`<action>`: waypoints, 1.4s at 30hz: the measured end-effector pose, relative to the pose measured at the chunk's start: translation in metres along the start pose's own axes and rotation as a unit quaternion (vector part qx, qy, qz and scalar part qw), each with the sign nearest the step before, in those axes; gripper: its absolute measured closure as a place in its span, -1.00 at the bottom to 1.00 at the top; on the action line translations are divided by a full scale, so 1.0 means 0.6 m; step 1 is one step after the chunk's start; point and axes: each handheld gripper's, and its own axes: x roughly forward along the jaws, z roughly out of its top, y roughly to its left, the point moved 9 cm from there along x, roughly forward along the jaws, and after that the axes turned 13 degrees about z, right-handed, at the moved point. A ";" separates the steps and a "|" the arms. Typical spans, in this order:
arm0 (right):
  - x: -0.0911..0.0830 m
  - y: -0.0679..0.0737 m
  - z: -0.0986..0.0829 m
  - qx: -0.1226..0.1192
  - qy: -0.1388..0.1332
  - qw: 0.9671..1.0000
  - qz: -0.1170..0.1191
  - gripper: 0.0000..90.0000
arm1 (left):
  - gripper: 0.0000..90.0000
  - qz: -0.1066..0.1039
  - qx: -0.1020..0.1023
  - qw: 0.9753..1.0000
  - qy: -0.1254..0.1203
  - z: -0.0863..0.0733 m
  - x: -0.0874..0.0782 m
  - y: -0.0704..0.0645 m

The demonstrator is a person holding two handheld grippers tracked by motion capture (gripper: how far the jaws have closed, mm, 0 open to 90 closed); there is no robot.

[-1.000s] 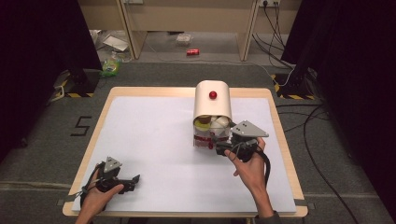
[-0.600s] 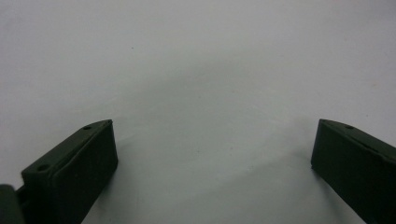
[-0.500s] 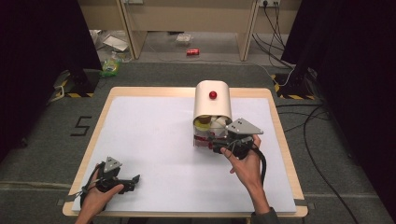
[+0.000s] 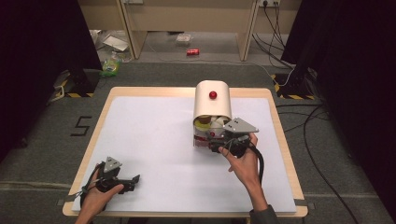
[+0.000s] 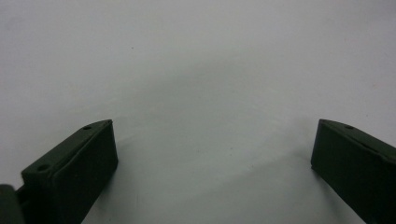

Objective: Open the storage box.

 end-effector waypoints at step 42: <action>-0.017 0.017 -0.009 -0.012 0.025 1.000 0.013 -0.49 | -1.00 0.000 -0.001 1.000 0.000 0.000 0.000 0.000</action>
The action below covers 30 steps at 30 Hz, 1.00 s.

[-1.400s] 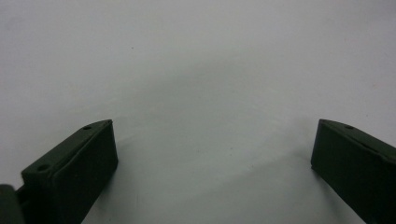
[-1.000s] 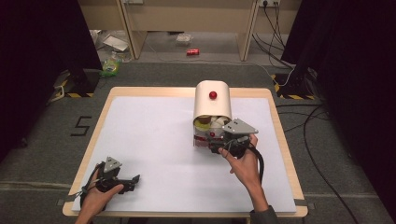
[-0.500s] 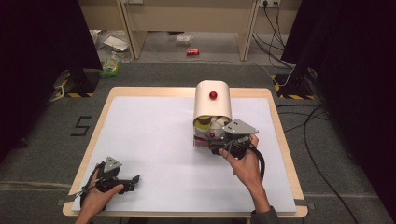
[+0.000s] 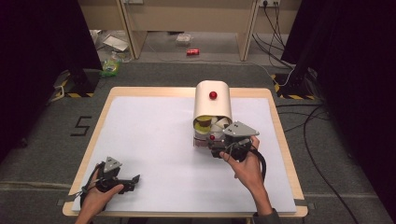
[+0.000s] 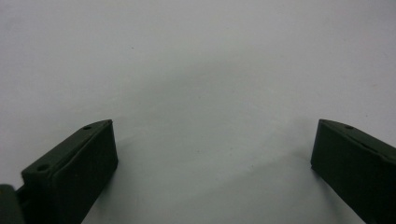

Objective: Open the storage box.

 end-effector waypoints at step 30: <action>-0.015 0.022 -0.014 -0.015 0.008 1.000 0.009 -0.49 | -1.00 0.000 0.000 1.000 0.000 0.000 0.000 0.000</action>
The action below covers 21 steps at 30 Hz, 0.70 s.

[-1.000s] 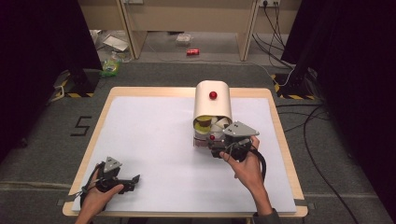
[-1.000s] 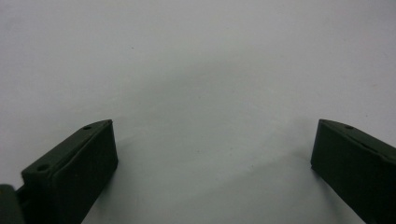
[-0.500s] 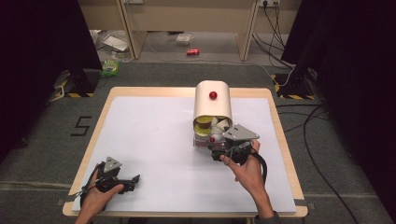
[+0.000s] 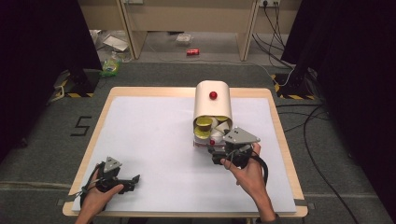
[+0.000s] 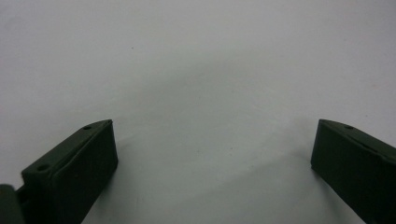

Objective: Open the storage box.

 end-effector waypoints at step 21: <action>-0.012 0.020 -0.011 -0.006 0.010 1.000 0.010 -0.49 | -1.00 0.000 0.000 1.000 0.000 0.000 0.000 0.000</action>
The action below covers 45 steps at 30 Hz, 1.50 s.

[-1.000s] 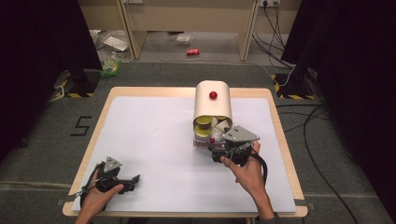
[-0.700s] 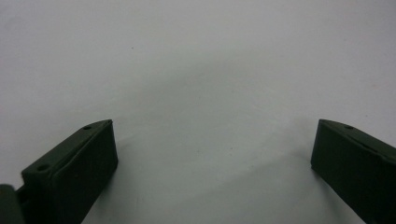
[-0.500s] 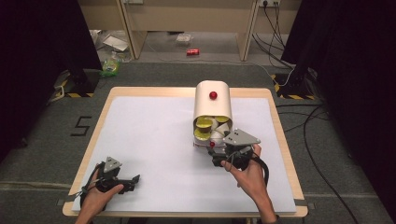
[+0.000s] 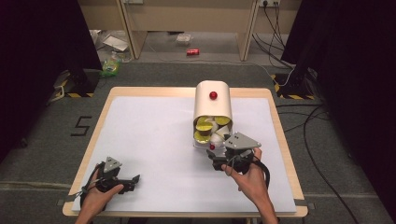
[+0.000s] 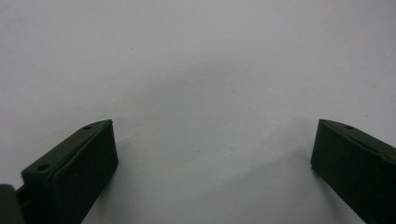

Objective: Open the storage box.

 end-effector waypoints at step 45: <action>-0.019 0.033 -0.021 0.006 0.015 1.000 0.018 -0.47 | -1.00 0.000 0.000 1.000 0.000 0.000 0.000 0.000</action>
